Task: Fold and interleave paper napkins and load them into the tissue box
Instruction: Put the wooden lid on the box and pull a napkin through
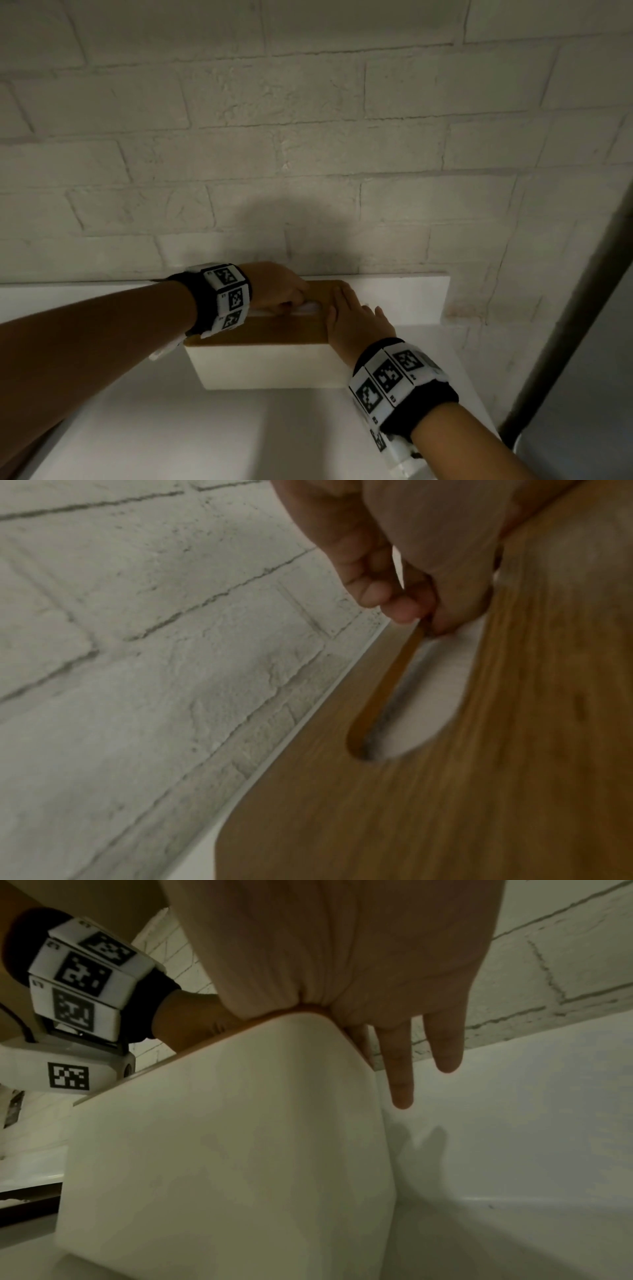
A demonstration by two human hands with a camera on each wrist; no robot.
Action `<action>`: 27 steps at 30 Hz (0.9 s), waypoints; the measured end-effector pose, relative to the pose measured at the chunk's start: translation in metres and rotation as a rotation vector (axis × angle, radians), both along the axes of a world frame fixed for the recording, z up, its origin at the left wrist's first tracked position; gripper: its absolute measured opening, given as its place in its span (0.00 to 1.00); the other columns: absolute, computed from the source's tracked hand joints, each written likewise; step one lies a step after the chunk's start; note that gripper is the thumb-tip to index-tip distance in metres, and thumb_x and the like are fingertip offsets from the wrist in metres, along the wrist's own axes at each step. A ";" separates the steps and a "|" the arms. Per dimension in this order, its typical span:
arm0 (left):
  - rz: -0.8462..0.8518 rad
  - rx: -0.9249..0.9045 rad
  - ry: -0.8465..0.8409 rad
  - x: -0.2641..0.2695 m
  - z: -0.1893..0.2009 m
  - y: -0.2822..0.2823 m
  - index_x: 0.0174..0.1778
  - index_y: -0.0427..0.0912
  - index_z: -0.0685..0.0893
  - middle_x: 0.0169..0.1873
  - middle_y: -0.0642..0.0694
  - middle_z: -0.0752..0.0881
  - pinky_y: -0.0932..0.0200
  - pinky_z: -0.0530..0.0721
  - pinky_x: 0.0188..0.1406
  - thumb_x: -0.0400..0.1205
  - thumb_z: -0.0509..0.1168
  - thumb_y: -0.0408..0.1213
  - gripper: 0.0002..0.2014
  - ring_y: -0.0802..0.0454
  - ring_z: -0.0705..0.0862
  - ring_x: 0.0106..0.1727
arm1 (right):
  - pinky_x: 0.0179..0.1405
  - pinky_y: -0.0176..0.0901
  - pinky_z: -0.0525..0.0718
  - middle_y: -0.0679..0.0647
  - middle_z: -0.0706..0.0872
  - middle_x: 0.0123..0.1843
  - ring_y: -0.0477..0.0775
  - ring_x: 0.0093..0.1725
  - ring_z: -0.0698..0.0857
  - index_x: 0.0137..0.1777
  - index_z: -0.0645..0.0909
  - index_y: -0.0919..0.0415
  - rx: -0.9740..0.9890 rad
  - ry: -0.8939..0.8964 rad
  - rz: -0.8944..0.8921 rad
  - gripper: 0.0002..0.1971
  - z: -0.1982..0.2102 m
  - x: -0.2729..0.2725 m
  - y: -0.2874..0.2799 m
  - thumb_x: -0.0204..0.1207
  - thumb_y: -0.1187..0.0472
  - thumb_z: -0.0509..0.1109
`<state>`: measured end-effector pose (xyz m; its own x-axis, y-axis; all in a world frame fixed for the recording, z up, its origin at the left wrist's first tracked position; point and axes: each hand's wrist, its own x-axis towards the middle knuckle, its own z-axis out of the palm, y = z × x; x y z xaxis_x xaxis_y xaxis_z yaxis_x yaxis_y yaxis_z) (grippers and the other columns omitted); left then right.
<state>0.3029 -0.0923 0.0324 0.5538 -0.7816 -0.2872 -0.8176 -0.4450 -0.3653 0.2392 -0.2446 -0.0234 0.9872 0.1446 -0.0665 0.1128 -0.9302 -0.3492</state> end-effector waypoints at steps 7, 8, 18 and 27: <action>0.285 -0.255 0.093 0.009 0.002 0.006 0.57 0.36 0.83 0.57 0.40 0.82 0.65 0.68 0.50 0.82 0.60 0.37 0.13 0.45 0.79 0.59 | 0.71 0.49 0.68 0.56 0.69 0.75 0.60 0.69 0.72 0.73 0.67 0.60 -0.096 -0.171 0.058 0.20 0.008 0.004 0.001 0.85 0.57 0.47; 0.300 -0.300 0.094 0.010 0.003 0.006 0.56 0.34 0.84 0.56 0.39 0.83 0.64 0.68 0.49 0.82 0.61 0.36 0.12 0.44 0.80 0.58 | 0.67 0.47 0.70 0.56 0.73 0.71 0.59 0.67 0.72 0.70 0.71 0.59 -0.079 -0.207 0.078 0.18 0.013 0.005 0.002 0.85 0.58 0.49; 0.414 -0.355 0.136 0.013 0.006 0.006 0.44 0.37 0.86 0.50 0.36 0.87 0.63 0.71 0.44 0.80 0.63 0.40 0.11 0.44 0.83 0.49 | 0.60 0.48 0.76 0.60 0.79 0.66 0.61 0.65 0.77 0.68 0.77 0.57 -0.213 -0.059 0.146 0.22 0.046 0.024 0.030 0.78 0.46 0.61; 0.529 -0.353 0.222 0.010 0.008 0.007 0.35 0.41 0.80 0.34 0.47 0.84 0.55 0.78 0.45 0.80 0.61 0.38 0.09 0.44 0.83 0.44 | 0.56 0.46 0.81 0.61 0.82 0.63 0.60 0.62 0.82 0.64 0.77 0.66 -0.210 0.020 0.033 0.16 0.053 0.036 0.051 0.79 0.58 0.64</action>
<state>0.3124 -0.0851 0.0408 0.8449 -0.4895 -0.2156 -0.4959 -0.8679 0.0271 0.2748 -0.1940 0.0298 0.9804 0.1582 -0.1177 0.1398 -0.9786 -0.1509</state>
